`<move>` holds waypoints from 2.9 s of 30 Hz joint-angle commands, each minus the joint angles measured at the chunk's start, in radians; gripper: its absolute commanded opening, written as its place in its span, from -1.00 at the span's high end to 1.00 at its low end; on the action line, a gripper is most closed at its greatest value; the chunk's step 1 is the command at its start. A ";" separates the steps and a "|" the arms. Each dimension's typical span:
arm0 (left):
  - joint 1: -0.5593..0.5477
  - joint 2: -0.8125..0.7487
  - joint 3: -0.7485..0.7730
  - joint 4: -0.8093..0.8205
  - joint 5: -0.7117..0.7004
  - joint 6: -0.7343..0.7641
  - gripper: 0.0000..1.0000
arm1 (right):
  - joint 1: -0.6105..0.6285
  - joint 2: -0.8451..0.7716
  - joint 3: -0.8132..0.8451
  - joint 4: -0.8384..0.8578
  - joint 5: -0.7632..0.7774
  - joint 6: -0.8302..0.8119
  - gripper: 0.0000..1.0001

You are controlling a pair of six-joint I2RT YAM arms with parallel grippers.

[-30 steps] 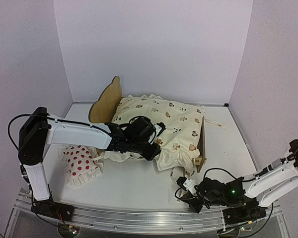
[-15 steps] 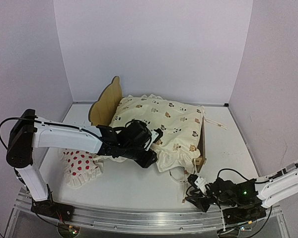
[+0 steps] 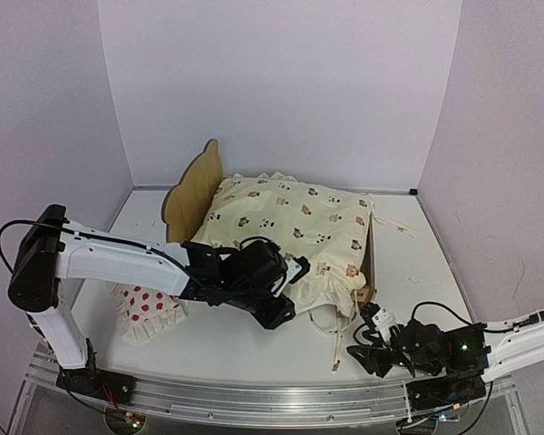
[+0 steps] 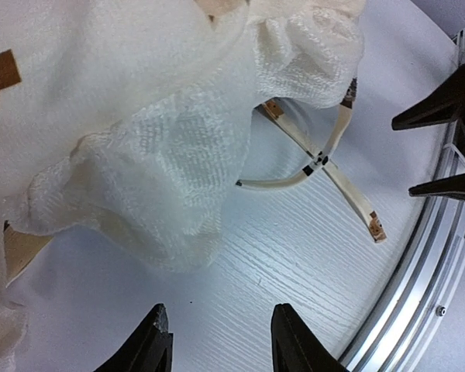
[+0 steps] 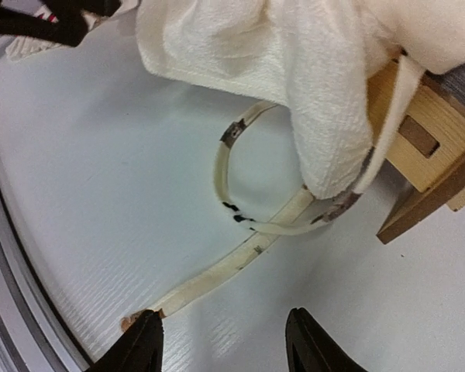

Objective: Set up the pet bed

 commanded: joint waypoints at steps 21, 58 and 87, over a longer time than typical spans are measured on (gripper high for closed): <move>-0.007 0.157 0.068 0.173 0.031 -0.084 0.19 | 0.003 0.167 0.225 -0.193 0.190 0.360 -0.16; -0.008 0.189 0.093 0.140 -0.042 -0.053 0.26 | 0.003 0.502 0.528 -0.529 -0.006 0.647 0.05; -0.238 0.489 0.503 -0.139 0.022 -0.014 0.16 | 0.002 0.014 0.413 -0.777 0.329 0.592 0.13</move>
